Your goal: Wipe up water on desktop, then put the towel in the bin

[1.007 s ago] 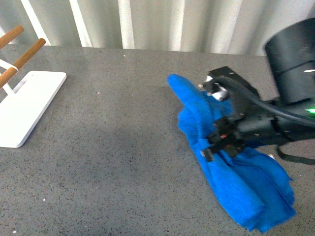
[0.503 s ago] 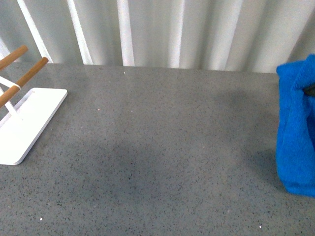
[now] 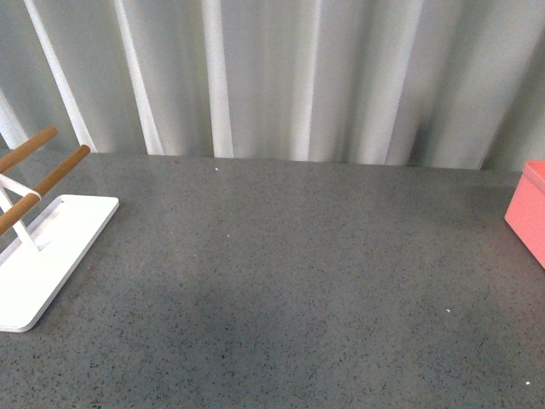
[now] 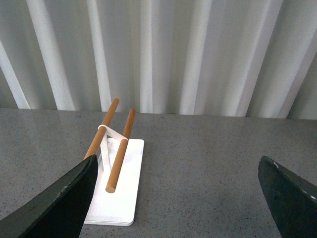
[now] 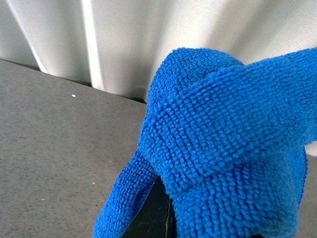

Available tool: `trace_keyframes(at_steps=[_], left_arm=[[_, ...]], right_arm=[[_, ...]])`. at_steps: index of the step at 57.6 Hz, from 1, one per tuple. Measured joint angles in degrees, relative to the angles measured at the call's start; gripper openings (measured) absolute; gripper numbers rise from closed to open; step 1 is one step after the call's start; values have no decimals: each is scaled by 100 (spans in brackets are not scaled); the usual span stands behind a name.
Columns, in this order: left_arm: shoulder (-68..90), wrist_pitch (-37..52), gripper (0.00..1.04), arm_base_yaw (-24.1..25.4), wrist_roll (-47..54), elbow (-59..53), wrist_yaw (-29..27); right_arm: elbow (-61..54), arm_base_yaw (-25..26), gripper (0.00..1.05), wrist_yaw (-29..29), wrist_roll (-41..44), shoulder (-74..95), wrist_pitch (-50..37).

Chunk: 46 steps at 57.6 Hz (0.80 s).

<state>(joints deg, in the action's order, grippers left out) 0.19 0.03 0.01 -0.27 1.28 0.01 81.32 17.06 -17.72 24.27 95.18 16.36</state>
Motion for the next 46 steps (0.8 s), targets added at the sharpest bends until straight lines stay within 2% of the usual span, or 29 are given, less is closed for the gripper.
trace_keyframes(at_steps=[11,21,46], left_arm=[[0,0,98,0,0,0,0],[0,0,98,0,0,0,0],[0,0,98,0,0,0,0]], right_arm=[[260,715,5,13,-22,619,337],[262,1106,5,66,-164,1237,337],[28,1274,5,409,-374,2173,20]])
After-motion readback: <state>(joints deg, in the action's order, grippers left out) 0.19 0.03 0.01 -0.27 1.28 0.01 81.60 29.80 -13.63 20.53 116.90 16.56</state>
